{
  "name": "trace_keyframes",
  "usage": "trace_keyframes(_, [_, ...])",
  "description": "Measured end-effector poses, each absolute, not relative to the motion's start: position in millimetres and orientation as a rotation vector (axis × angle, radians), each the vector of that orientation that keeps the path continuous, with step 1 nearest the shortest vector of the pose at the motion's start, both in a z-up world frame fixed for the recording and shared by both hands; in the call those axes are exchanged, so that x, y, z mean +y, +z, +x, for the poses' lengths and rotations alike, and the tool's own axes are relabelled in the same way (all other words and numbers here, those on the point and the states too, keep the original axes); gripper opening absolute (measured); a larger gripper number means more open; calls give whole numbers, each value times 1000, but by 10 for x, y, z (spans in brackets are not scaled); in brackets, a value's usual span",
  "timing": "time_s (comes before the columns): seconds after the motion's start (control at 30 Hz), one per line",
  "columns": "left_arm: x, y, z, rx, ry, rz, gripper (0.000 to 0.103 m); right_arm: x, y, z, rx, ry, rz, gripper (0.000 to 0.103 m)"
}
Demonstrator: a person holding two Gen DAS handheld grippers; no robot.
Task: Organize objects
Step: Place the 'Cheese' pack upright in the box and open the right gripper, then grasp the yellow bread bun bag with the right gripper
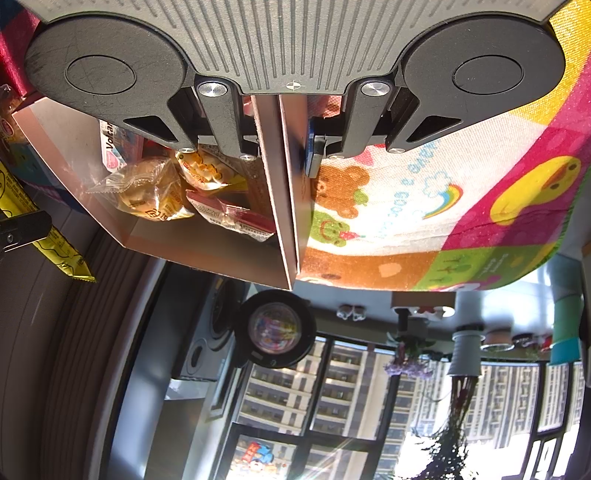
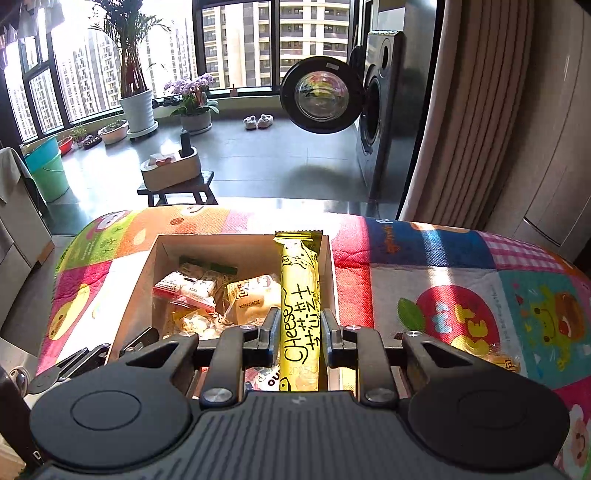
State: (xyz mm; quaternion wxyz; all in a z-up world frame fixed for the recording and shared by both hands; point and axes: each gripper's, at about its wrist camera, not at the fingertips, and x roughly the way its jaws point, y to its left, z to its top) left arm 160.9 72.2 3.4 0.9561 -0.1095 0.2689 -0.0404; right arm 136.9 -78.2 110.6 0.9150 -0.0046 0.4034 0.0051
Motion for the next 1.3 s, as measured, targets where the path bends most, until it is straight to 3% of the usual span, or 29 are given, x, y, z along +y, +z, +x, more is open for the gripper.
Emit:
trace_keyframes(0.27, [723, 35, 1608, 546, -83, -223, 17, -892, 878, 1439, 842, -8, 9, 24])
trace_keyframes(0.47, [720, 28, 1609, 546, -83, -223, 17, -1102, 992, 1294, 810, -16, 28, 35])
trace_keyframes(0.83, [719, 27, 1608, 546, -83, -223, 17, -2427, 908, 1021, 779, -366, 95, 81])
trace_keyframes(1.07, [721, 27, 1606, 547, -84, -226, 17, -3179, 477, 918, 846, -556, 226, 81])
trace_keyframes(1.3, [721, 26, 1604, 548, -84, -226, 17, -3245, 210, 818, 897, -492, 301, 78])
